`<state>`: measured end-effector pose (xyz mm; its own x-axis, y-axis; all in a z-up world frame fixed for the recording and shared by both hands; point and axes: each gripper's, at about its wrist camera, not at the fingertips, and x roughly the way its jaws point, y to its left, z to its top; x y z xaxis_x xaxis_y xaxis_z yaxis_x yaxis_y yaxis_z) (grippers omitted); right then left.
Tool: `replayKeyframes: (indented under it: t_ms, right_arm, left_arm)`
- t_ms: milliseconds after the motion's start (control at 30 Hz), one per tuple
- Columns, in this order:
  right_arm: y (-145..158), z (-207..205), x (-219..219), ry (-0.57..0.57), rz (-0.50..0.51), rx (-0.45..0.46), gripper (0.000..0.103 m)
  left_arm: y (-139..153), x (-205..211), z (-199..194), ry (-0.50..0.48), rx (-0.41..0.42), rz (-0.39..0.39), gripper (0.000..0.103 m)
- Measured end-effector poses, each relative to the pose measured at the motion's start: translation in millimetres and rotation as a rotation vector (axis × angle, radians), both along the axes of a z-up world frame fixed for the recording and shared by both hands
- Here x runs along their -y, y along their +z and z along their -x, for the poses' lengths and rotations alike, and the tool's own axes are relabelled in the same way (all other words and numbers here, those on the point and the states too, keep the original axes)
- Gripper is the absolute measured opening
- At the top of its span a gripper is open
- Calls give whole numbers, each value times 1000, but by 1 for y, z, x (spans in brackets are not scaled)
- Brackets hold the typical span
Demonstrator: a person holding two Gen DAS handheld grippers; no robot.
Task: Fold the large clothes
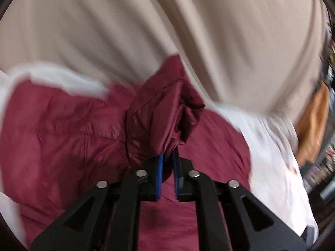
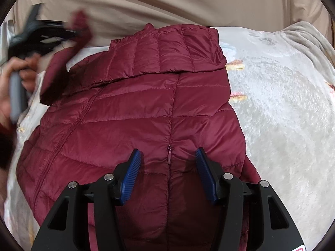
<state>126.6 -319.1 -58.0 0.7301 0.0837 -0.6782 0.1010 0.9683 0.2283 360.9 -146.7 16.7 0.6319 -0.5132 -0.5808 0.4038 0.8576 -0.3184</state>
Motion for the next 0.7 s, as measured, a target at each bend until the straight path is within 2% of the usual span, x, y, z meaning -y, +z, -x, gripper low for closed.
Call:
replayKeyframes:
  t_ms: [33, 67, 133, 200, 267, 333, 400, 467, 567, 633, 700]
  right_arm:
    - [0, 1, 2, -6, -6, 3, 56]
    - [1, 2, 3, -13, -8, 5, 59]
    - [6, 5, 5, -26, -1, 12, 59]
    - [18, 5, 8, -28, 4, 26, 60]
    - [33, 1, 14, -14, -33, 50, 62]
    - [49, -14, 23, 3, -97, 68, 64]
    - [59, -41, 32, 10, -173, 60, 65]
    - [61, -70, 39, 8, -235, 45, 65]
    - [52, -113, 42, -16, -316, 2, 66]
    - [34, -141, 43, -43, -418, -52, 66]
    - [23, -158, 35, -46, -469, -87, 66]
  left_arm:
    - [-18, 14, -1, -26, -44, -7, 29]
    - [-36, 25, -1, -40, -85, -19, 34]
    - [-54, 30, 0, -48, -97, -38, 35]
    - [-51, 20, 6, -49, -84, -37, 41]
    - [-35, -14, 16, -14, -68, -1, 68]
    - [-17, -55, 29, 56, -31, 39, 84]
    - [-9, -98, 26, 143, -14, 46, 86]
    - [-9, -129, 17, 215, -32, 49, 86]
    - [-32, -181, 3, 336, -114, 81, 86]
    - [-54, -209, -6, 386, -215, 149, 85]
    - [-71, -227, -10, 419, -279, 213, 82]
